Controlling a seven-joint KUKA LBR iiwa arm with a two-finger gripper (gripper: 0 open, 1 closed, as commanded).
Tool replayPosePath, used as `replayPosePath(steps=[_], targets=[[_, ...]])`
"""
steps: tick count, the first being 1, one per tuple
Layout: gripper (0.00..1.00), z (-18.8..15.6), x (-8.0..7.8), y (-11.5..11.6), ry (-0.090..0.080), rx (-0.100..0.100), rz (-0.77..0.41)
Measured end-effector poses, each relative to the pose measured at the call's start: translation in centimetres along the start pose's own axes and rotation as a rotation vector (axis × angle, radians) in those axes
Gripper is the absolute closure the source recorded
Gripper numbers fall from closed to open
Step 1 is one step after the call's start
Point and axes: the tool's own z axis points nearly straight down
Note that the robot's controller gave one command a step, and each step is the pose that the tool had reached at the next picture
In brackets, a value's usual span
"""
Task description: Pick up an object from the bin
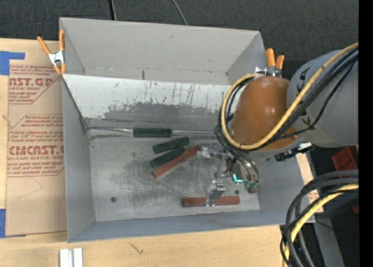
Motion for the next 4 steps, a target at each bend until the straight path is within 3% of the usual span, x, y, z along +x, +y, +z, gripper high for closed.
replayPosePath(steps=[1, 2, 3, 4], targets=[[0.00, -0.4, -0.2, 0.0, -0.008, 0.000, 0.000], [0.00, 5.9, 0.9, -2.9, -0.011, -0.002, 0.111], [0.00, 0.0, 1.1, -3.0, -0.003, -0.002, 0.143], [0.00, 3.6, 0.8, -2.9, -0.011, 0.000, 0.120]])
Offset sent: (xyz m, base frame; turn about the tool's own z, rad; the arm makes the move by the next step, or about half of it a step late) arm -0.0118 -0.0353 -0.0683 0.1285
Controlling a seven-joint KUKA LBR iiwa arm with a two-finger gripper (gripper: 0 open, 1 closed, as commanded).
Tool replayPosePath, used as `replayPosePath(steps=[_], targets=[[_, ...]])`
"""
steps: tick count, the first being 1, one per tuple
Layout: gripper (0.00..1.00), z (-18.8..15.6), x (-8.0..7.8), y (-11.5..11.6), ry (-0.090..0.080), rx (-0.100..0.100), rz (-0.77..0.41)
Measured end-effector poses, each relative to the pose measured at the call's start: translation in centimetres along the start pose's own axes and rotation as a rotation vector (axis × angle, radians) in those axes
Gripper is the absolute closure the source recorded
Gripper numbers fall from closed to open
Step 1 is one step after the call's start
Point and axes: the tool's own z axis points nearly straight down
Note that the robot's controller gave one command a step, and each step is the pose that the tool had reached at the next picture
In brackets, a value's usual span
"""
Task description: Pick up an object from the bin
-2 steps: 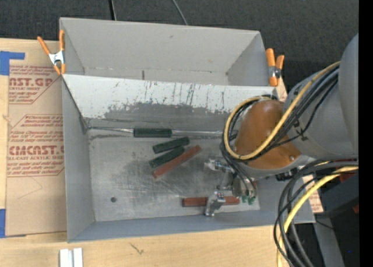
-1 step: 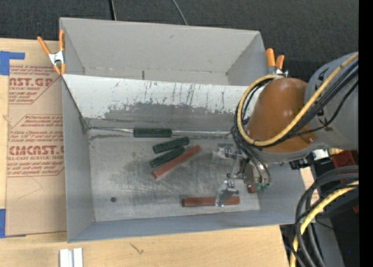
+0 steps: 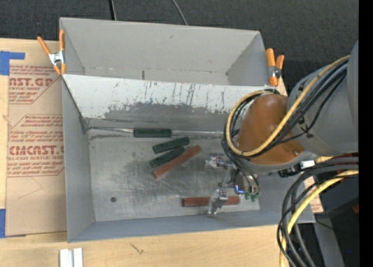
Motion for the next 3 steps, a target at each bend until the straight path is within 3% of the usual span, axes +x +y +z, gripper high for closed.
replayPosePath(steps=[1, 2, 3], targets=[[0.00, 3.2, 0.2, 0.6, -0.005, -0.002, 0.133], [1.00, 3.1, 0.3, -0.8, 0.013, -0.001, 0.144], [1.00, 3.1, 0.2, -0.8, 0.012, -0.001, 0.144]])
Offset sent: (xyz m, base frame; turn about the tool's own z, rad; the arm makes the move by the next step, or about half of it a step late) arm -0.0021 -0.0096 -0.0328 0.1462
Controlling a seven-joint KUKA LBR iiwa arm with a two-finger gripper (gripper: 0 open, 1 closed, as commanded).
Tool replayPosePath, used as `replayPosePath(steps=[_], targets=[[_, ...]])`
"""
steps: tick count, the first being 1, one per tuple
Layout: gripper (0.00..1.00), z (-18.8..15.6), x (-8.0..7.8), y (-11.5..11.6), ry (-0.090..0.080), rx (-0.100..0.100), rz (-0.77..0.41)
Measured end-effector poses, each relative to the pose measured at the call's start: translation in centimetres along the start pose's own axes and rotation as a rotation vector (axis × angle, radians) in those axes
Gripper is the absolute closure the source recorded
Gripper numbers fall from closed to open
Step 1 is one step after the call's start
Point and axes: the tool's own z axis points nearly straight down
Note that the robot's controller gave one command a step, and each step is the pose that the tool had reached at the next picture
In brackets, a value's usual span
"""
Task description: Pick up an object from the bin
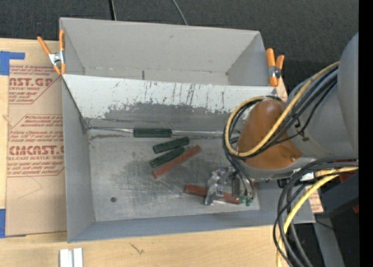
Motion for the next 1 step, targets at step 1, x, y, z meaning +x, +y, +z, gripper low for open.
replayPosePath(steps=[1], targets=[[1.00, -0.69, 0.05, 0.02, -0.005, 0.000, 0.001]])
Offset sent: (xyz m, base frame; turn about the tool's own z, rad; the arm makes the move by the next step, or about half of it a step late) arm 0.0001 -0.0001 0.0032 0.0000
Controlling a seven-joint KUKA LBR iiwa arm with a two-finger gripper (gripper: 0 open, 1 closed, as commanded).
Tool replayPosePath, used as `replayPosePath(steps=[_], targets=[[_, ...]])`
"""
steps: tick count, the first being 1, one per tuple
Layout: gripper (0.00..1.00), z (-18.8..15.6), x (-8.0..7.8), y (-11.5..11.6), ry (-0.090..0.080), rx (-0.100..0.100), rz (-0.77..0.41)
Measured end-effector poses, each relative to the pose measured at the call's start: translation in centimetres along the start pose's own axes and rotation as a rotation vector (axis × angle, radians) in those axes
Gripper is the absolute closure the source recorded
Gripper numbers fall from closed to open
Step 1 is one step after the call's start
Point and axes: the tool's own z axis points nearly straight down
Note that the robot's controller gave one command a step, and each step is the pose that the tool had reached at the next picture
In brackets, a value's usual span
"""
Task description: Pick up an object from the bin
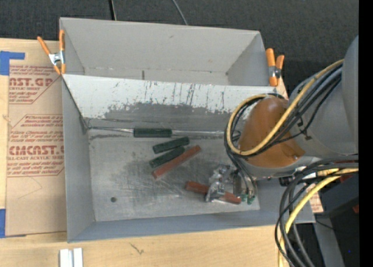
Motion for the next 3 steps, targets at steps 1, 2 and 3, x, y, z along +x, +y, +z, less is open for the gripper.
replayPosePath(steps=[1, 2, 3], targets=[[1.00, -1.0, -0.1, 0.0, -0.004, 0.000, 0.000], [1.00, -1.8, 0.0, 0.0, -0.003, 0.000, 0.000], [1.00, -2.5, 0.0, 0.0, -0.004, 0.000, 0.000]])
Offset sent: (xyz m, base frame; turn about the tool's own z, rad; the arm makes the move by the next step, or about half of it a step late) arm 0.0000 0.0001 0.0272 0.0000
